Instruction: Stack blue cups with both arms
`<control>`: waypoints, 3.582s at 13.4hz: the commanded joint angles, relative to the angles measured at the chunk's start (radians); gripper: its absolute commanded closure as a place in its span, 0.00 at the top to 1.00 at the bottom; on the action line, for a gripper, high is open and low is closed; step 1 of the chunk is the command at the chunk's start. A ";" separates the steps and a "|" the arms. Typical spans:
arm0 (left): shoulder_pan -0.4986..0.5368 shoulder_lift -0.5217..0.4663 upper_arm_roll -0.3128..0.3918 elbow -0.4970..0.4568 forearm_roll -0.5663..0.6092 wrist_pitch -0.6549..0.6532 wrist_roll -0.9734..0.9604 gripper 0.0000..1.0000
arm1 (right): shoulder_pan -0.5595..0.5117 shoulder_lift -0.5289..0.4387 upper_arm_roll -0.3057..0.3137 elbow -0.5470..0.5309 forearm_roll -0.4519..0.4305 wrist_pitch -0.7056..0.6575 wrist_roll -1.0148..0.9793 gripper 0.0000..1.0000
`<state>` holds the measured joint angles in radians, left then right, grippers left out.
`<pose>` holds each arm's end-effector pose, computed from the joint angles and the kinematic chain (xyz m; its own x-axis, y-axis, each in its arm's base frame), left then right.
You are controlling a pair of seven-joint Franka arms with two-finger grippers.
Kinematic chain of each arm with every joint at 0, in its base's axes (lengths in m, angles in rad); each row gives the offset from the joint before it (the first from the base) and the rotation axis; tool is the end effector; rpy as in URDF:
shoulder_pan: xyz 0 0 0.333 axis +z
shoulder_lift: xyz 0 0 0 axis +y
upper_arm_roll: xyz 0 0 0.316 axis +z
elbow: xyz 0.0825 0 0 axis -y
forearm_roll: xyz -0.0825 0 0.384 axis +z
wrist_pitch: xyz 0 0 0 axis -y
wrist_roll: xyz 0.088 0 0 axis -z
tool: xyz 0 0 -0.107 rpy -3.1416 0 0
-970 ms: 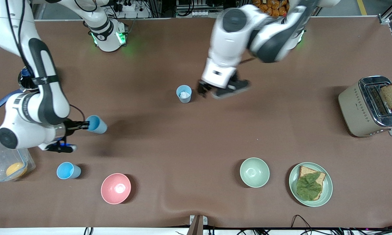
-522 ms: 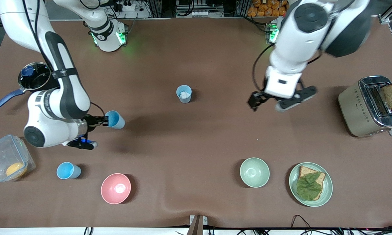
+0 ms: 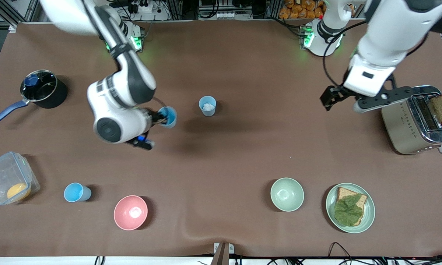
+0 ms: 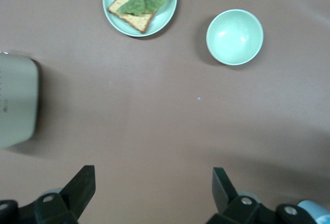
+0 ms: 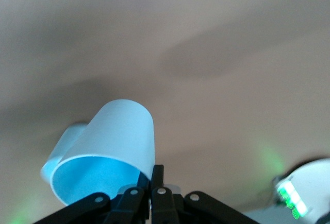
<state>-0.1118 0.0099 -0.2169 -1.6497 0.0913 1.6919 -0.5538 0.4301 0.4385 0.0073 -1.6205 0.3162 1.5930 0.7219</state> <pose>0.5395 -0.1742 0.5927 0.9746 0.2112 0.0739 0.2157 -0.9747 -0.0586 0.5477 0.2917 0.3464 0.7871 -0.3297 -0.5214 -0.3339 -0.9384 0.0892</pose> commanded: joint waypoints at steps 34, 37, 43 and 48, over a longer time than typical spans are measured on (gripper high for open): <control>0.037 -0.004 0.185 0.146 -0.108 -0.183 0.348 1.00 | -0.161 -0.151 -0.021 -0.137 -0.216 -0.077 -0.289 1.00; 0.038 -0.004 0.185 0.146 -0.107 -0.183 0.347 1.00 | -0.256 -0.268 -0.020 -0.131 -0.271 -0.077 -0.405 1.00; 0.035 -0.004 0.183 0.146 -0.107 -0.186 0.345 1.00 | -0.493 -0.415 0.077 -0.082 -0.387 -0.004 -0.682 1.00; 0.034 -0.004 0.183 0.148 -0.099 -0.210 0.344 1.00 | -0.606 -0.468 0.210 -0.029 -0.390 -0.001 -0.685 1.00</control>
<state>-0.0802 0.0039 -0.0351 -1.5191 0.0074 1.5142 -0.2345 -0.1288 -0.0176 0.1643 -1.6679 -0.0500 1.5923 0.0456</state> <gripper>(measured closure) 0.000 0.000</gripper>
